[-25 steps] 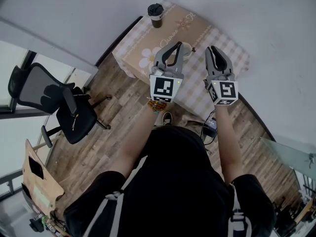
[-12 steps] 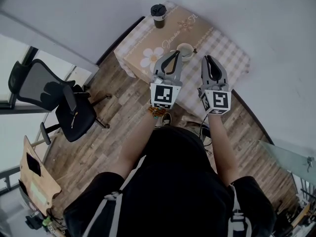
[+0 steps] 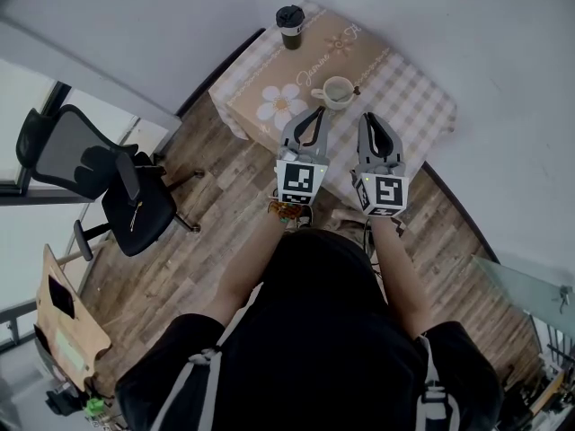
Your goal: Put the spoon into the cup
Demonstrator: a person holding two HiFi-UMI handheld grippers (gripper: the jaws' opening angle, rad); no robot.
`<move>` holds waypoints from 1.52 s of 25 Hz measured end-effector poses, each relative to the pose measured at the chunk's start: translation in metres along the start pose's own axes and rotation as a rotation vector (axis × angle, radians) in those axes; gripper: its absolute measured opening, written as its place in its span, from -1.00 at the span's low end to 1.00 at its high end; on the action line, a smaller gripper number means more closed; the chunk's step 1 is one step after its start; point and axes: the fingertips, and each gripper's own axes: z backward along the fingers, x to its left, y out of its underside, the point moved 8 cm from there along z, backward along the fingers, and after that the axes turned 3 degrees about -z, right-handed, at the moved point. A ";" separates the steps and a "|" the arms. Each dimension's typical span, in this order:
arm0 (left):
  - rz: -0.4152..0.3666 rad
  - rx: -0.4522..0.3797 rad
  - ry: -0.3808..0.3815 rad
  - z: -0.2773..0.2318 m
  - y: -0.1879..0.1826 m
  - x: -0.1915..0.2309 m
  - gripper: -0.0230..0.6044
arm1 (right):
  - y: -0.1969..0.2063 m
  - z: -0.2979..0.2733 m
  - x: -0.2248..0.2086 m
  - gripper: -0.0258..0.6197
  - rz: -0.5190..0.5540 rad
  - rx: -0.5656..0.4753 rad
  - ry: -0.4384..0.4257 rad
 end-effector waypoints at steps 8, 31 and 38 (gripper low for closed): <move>0.004 0.011 0.006 0.002 0.004 -0.002 -0.87 | 0.004 0.005 0.001 -0.84 -0.008 0.013 0.017; 0.007 0.009 0.019 0.005 0.003 -0.007 -0.87 | 0.012 0.008 0.009 -0.88 -0.019 0.039 0.002; 0.008 0.015 0.029 0.003 0.005 -0.010 -0.87 | 0.018 0.009 0.009 -0.90 -0.014 0.066 0.005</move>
